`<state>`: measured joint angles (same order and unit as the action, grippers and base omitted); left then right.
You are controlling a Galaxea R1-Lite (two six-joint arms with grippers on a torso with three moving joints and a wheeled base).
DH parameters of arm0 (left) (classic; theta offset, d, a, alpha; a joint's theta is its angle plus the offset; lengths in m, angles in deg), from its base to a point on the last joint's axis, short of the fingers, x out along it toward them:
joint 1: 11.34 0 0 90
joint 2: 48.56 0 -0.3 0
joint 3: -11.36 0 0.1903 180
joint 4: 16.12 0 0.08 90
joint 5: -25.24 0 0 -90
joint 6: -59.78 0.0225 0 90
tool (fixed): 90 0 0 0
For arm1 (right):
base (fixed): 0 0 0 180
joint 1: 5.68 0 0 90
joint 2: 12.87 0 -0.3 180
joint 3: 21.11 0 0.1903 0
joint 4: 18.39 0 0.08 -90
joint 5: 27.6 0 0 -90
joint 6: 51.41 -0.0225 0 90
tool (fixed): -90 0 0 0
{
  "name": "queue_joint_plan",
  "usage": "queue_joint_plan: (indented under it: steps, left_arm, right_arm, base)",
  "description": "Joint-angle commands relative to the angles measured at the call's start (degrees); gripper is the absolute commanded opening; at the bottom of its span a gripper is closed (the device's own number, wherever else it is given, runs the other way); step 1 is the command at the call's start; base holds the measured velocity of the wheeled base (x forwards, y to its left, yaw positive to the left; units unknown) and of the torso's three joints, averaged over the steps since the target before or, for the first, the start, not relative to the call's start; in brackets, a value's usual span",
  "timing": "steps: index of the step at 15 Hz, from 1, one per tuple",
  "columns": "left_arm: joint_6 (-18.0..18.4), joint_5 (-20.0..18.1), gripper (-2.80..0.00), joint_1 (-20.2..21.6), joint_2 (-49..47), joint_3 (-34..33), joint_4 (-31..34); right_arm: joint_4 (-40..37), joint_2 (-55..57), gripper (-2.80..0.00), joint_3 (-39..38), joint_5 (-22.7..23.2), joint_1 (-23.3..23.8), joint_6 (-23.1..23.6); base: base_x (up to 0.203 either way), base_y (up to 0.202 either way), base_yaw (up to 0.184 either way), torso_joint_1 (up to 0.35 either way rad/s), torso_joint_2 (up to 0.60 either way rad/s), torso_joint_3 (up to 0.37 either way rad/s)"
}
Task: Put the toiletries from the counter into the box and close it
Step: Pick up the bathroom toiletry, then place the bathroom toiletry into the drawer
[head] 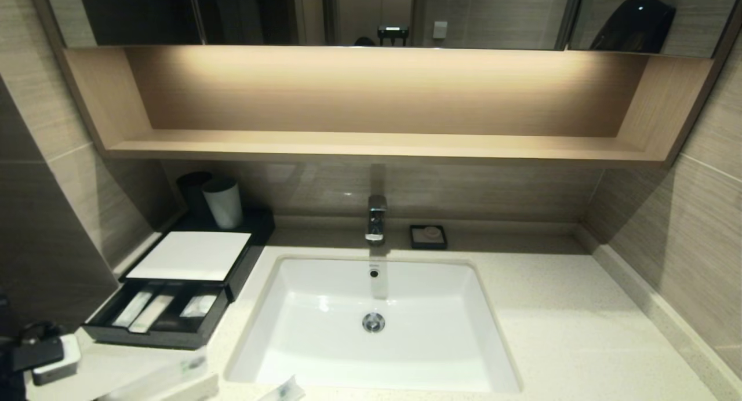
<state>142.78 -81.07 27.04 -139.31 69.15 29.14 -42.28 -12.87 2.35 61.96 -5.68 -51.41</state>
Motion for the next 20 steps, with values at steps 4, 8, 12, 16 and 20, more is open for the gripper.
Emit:
queue_joint_plan:
  steps: [4, 8, 12, 16, 20]
  left_arm:
    - [-12.06, -1.87, -2.8, 0.29, 2.22, 15.47, 18.69]
    - [-25.73, -3.22, -2.8, -0.26, 1.06, 27.01, 34.11]
    - [-41.15, -3.44, -2.8, -2.98, -1.6, 32.4, 38.45]
    - [-51.59, -2.88, -2.8, -6.83, -3.68, 37.98, 46.34]
    - [-62.41, -1.18, -2.8, -9.66, -10.77, 47.15, 56.54]
  right_arm:
    - [0.0, 0.0, -2.8, -0.01, 0.0, 0.0, 0.0]
    - [0.0, 0.0, -2.8, -0.01, 0.0, 0.0, 0.0]
    - [0.0, -0.01, -2.8, -0.01, 0.0, 0.0, 0.0]
    - [0.0, 0.0, -2.8, -0.01, 0.0, 0.0, 0.0]
    - [0.0, 0.0, -2.8, -0.01, 0.04, 0.0, 0.0]
  base:
    - [0.0, 0.0, 0.0, 0.0, 0.0, 0.0]
    - [0.0, 0.0, 0.0, 0.0, 0.0, 0.0]
    - [0.0, 0.0, 0.0, 0.0, 0.0, 0.0]
    - [0.0, 0.0, 0.0, 0.0, 0.0, 0.0]
    - [0.0, 0.0, 0.0, 0.0, 0.0, 0.0]
